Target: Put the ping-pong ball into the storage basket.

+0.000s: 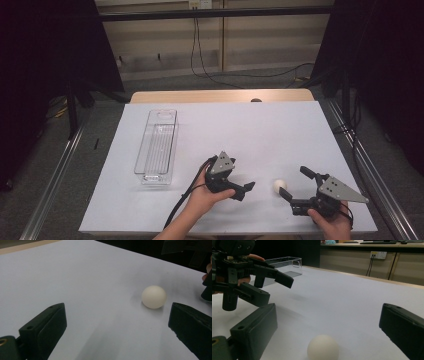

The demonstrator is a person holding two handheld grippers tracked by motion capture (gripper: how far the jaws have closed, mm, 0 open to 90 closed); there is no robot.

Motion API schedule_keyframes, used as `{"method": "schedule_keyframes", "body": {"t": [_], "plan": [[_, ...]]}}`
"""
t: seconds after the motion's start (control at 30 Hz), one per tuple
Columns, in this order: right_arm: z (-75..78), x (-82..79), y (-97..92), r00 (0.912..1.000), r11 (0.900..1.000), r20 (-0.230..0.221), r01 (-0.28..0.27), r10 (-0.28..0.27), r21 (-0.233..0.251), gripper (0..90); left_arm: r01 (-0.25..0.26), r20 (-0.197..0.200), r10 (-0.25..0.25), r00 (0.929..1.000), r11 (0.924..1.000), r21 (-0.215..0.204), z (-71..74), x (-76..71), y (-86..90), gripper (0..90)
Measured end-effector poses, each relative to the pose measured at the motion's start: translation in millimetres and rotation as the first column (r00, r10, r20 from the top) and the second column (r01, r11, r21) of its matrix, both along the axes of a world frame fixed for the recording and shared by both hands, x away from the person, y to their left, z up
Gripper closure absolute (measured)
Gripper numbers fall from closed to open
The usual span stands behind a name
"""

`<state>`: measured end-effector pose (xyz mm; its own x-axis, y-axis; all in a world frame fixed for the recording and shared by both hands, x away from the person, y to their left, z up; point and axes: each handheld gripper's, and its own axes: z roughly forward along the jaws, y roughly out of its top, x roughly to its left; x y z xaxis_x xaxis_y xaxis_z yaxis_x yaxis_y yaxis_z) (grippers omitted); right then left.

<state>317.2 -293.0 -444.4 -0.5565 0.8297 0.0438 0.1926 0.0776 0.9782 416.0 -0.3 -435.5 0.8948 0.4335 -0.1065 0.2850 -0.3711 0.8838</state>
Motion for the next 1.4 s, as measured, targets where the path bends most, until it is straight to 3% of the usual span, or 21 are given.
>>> {"method": "schedule_keyframes", "body": {"t": [0.17, 0.2, 1.4], "plan": [[0.1, -0.1, 0.3, 1.0, 1.0, 0.0, 0.002, -0.002, 0.002, 1.1, 0.008, -0.004, -0.008, 1.0, 0.9999, -0.012, -1.5, 0.2, -2.9, 1.9], [0.2, -0.2, 0.4, 1.0, 1.0, -0.002, 0.003, -0.003, 0.004, 1.1, 0.008, -0.001, -0.008, 1.0, 1.0, 0.003, -1.3, 0.5, -2.9, 1.9], [0.2, -0.1, 0.2, 1.0, 1.0, -0.002, 0.004, -0.004, 0.001, 1.1, 0.025, -0.03, -0.025, 0.9992, 0.9994, 0.023, -4.6, 1.1, -20.1, 2.0]]}}
